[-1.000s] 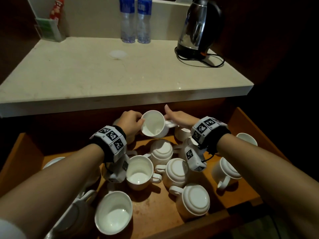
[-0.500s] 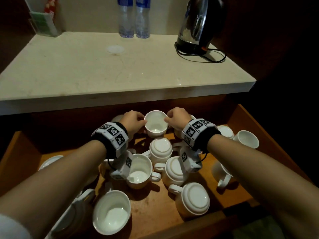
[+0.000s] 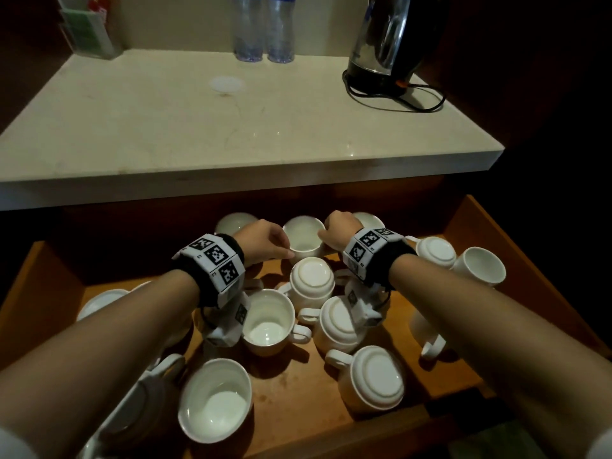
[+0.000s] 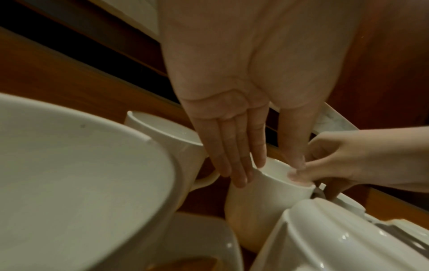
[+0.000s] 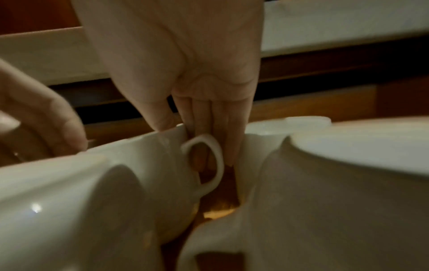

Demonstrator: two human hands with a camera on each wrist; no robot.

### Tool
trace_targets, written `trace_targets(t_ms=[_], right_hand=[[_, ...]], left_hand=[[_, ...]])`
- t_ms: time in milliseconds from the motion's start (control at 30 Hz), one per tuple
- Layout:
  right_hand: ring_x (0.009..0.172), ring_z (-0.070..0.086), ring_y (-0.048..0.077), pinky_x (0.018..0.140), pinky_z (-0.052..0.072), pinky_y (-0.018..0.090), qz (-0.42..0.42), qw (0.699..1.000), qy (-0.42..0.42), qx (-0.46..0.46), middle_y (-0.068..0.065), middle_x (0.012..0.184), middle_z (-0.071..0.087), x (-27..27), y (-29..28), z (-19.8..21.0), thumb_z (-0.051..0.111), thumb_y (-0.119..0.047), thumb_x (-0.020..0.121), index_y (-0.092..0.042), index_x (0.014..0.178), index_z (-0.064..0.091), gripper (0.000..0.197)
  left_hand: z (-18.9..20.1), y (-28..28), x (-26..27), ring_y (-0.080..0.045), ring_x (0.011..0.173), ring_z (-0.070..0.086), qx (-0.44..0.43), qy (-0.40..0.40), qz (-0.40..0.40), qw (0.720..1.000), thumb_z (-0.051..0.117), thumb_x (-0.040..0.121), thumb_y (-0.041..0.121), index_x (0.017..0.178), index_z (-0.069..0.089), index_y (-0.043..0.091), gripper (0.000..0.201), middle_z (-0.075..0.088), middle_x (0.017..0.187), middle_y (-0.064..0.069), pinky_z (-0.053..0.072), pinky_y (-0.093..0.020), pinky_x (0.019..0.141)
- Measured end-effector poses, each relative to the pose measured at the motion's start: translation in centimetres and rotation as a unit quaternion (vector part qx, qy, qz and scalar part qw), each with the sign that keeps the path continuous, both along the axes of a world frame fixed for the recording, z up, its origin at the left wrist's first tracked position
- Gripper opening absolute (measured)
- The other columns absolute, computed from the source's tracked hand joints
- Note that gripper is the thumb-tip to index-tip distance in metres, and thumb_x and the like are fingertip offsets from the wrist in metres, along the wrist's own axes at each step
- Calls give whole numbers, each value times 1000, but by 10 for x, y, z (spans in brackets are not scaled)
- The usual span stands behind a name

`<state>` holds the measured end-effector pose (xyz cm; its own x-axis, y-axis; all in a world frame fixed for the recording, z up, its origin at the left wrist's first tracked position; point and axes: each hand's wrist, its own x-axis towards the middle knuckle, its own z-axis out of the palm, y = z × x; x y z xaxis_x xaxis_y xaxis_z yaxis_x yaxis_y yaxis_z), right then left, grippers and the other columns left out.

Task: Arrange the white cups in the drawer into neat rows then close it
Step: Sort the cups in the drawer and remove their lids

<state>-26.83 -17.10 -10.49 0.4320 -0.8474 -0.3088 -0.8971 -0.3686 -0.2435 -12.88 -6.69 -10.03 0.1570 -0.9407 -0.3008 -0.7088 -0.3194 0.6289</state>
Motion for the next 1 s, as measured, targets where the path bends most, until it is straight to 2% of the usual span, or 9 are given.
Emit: trace_targets(t_ms=[67,167,267,367,500,633,767,867,1000], right_hand=[[86,61,30,63,40,28,41,999,17,-22,13,90,64,-3,3,4,49,-21,93,-5,88,61,21],[104,59,29,74,41,32,97,990,24,-98,11,112,62,-12,8,14,48,-34,95,-8,112,58,33],[104,58,26,78,42,32,126,986,-14,-112,9,113,62,-19,15,27,50,-40,94,-11,111,59,35],[98,62,22,76,46,29,168,986,25,-11,5,106,66,-22,27,33,59,-52,85,-16,108,61,43],[98,58,27,88,50,43,204,970,121,49,6,110,61,-25,48,24,69,-64,67,-19,125,37,81],[98,61,31,86,52,46,212,970,109,37,11,110,64,-22,61,13,78,-54,65,-19,135,23,95],[97,62,30,85,53,45,212,973,89,26,12,112,64,-22,64,8,80,-44,68,-25,142,16,100],[112,57,31,93,49,42,204,976,73,31,14,127,58,-25,59,10,77,-44,71,-32,148,7,105],[115,56,29,94,46,36,174,982,7,72,13,125,59,-30,50,27,74,-46,74,-28,147,18,94]], left_hand=[[1,-1,2,-16,99,61,-6,5,5,1000,71,80,25,105,66,10,29,67,103,-3,46,-28,89],[2,0,5,-16,100,60,-13,2,7,1000,71,81,25,107,66,10,31,65,101,-1,45,-28,88],[3,3,8,-17,100,60,-27,7,7,1000,70,81,23,107,66,10,29,66,106,-5,45,-27,86],[6,7,12,-13,92,60,-41,16,12,999,70,81,20,107,66,8,28,68,107,-8,44,-16,70],[7,10,12,-12,85,60,-42,16,4,999,69,82,18,107,66,5,28,69,102,-8,41,-7,60],[4,14,9,-13,71,62,-33,51,5,998,65,86,15,107,65,2,24,68,91,-10,47,-18,67],[3,18,8,-9,68,60,-34,58,3,998,62,88,13,106,64,2,22,67,92,-9,45,-15,65],[5,22,9,-10,70,61,-38,52,0,998,62,88,15,107,65,2,23,68,95,-12,46,-14,67],[8,27,13,-15,79,62,-51,102,25,993,59,90,21,110,62,-1,30,66,95,-11,49,-20,72]])
